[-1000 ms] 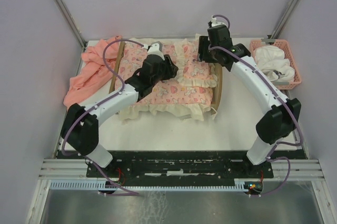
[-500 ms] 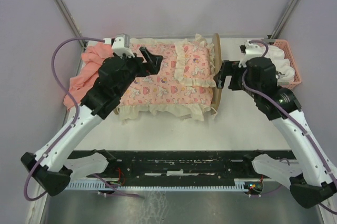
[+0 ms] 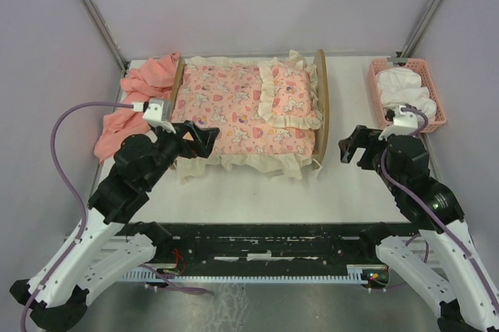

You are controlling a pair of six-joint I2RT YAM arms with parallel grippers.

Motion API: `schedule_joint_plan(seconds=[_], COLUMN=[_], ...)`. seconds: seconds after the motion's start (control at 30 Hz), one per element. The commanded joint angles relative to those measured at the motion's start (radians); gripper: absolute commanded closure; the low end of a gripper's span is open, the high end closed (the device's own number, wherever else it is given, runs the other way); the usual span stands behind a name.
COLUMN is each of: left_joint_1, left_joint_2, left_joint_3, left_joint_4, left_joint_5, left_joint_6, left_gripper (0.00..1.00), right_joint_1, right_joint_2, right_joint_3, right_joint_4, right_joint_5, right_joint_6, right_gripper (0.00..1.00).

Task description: Set up the pet bed

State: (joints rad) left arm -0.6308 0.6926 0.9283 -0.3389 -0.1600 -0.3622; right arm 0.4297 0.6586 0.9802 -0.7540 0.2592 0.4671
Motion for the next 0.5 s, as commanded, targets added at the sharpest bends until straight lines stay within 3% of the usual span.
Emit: schedule_joint_plan(seconds=[0.0,0.47], left_joint_1=[-0.004,-0.003], left_joint_2=[-0.040,-0.071], left_joint_3=[-0.042,-0.081], left_joint_4=[-0.001,0.005], left_joint_5=[-0.037,-0.038], left_joint_6=[0.033,0.002], left_gripper=[0.01,0.01], right_joint_1=[-0.002,-0.002], right_joint_2=[-0.056,-0.073], right_joint_3=[-0.040,-0.044], right_joint_4=[0.024,0.011], right_joint_5=[0.053,0.026], right_joint_6=[0.034,0.050], right_gripper=[0.01,0.01])
